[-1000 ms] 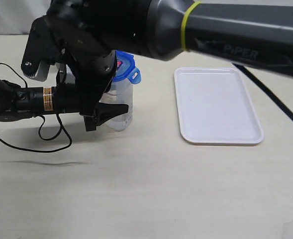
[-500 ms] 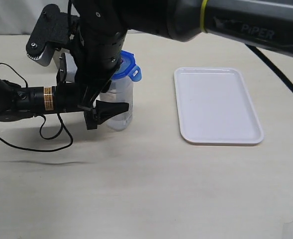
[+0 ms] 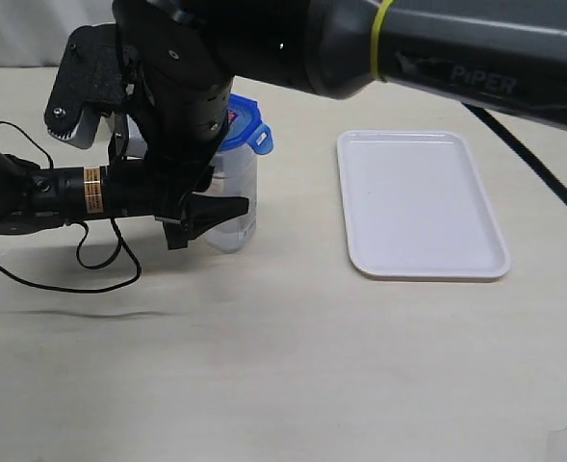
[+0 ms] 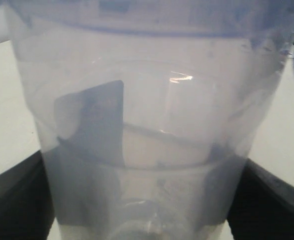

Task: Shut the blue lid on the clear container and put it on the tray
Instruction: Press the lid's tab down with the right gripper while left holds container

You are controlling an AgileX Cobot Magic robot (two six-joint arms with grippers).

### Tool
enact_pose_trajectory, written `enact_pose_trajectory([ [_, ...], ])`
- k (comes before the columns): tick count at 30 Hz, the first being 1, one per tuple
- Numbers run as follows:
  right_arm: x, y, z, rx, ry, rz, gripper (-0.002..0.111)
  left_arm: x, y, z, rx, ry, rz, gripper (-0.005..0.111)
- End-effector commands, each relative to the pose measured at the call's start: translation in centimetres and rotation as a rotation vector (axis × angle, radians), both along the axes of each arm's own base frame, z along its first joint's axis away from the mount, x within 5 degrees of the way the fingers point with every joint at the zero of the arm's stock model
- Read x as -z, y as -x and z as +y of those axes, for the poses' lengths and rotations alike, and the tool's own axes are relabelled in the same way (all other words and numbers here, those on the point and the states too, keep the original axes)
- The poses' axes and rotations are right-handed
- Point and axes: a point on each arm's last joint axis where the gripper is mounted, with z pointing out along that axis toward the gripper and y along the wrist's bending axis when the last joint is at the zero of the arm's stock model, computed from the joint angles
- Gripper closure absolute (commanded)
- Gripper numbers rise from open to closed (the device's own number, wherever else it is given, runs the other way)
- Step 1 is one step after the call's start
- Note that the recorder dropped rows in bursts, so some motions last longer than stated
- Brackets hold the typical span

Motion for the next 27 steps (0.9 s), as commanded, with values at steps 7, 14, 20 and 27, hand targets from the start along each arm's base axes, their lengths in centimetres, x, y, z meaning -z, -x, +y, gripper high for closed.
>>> enact_pose_trajectory([
  [7, -1.1, 0.7, -2.2, 0.071, 0.029, 0.071, 0.049, 0.8, 0.6, 0.2, 0.033, -0.066, 0.012, 0.107],
  [14, -2.6, 0.4, -1.7, 0.062, -0.042, 0.027, 0.049, 0.8, 0.6, 0.2, 0.033, -0.066, 0.012, 0.107],
  [20, -3.9, 0.1, -1.3, 0.066, -0.094, -0.007, 0.049, 0.8, 0.6, 0.2, 0.033, -0.066, 0.012, 0.107],
  [27, -3.3, -0.1, -1.2, 0.086, -0.093, 0.007, 0.053, 0.8, 0.6, 0.2, 0.033, -0.066, 0.012, 0.107],
])
